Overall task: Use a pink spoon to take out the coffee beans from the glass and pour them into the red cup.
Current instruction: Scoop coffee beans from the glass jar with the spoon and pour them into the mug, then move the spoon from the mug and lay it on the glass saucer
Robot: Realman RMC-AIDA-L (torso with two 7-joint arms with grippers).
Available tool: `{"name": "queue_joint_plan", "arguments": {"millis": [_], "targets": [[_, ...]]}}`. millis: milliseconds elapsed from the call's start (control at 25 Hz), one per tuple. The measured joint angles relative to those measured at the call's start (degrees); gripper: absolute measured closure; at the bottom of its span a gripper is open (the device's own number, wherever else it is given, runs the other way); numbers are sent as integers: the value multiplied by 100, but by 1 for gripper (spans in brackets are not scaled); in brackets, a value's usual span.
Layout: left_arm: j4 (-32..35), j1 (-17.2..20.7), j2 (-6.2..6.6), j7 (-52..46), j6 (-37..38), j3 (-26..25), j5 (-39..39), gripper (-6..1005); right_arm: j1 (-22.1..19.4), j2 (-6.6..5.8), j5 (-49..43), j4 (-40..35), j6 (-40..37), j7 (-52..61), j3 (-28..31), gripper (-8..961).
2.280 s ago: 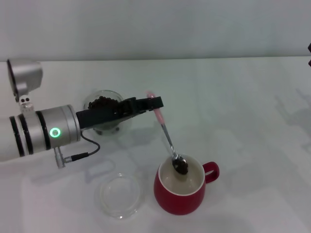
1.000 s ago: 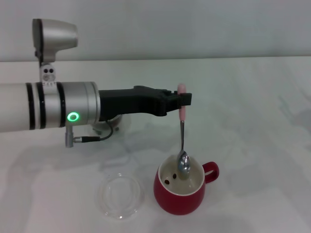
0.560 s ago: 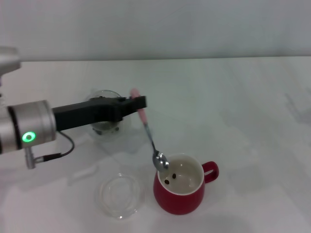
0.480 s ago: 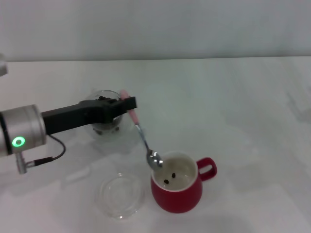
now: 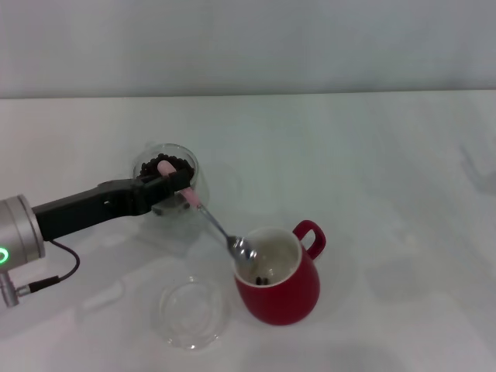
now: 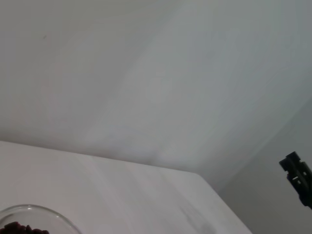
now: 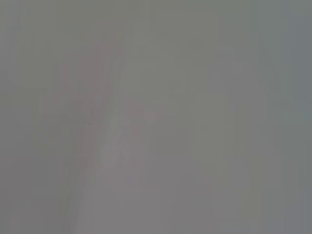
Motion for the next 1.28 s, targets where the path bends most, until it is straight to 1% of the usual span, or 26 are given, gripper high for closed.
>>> {"name": "queue_joint_plan", "arguments": {"millis": [680,880,1000,1080,1120,1280], "targets": [[117,-58,24,39,-159,-6,-155,868,-39,0,-1,10,70,-13,0,267],[191,113,15,2,-170,-26,-167,868,-40,-4,92,-6,121,-27,0,267],[156,240,11,3,-170,-111,-166,868,-36,-7,480,-8,157,-10,0,267],[140,398,6,10,-175,-192,-166,868,-34,-10,742,-9,194,0,0,267],[140,398,6,10,-175,-192,-166,868,-34,-13,844,-9,212,3,0,267],[52,585,5,19,-187,-292,-167,868,-40,-25,1089,-69,306,65,2,267]]}}
